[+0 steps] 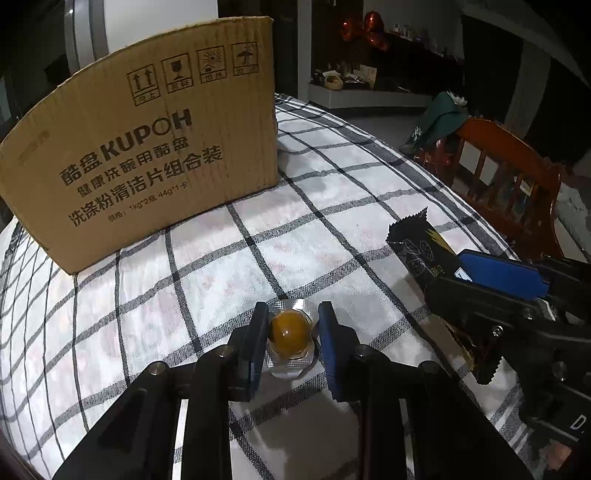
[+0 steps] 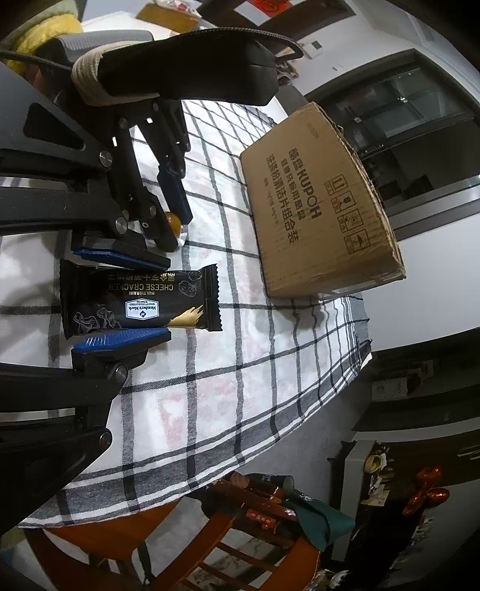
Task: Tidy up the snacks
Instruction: 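Grasp the orange round candy with the left tool while the right tool holds the bar, then carry the orange candy and black bar into the box and release both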
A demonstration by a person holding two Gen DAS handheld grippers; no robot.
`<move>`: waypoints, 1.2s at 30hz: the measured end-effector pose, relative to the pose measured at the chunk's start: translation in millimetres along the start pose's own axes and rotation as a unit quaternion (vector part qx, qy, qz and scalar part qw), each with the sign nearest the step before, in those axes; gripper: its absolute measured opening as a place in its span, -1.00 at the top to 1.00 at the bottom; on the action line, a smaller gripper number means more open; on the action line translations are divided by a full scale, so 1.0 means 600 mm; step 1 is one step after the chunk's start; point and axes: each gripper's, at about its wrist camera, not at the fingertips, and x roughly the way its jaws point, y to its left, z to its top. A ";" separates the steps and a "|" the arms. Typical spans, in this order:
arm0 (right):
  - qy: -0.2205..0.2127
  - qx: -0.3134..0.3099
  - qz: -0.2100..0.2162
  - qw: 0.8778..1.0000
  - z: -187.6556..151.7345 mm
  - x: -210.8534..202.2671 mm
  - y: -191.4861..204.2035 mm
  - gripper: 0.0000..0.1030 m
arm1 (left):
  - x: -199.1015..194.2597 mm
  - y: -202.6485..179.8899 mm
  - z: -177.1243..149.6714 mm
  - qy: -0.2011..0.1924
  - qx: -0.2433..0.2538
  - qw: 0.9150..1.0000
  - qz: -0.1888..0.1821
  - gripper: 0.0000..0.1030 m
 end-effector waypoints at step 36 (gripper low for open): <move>-0.108 -0.085 0.048 0.989 0.189 -0.076 0.142 0.37 | -0.247 0.153 0.114 -0.147 -0.063 0.986 0.051 0.47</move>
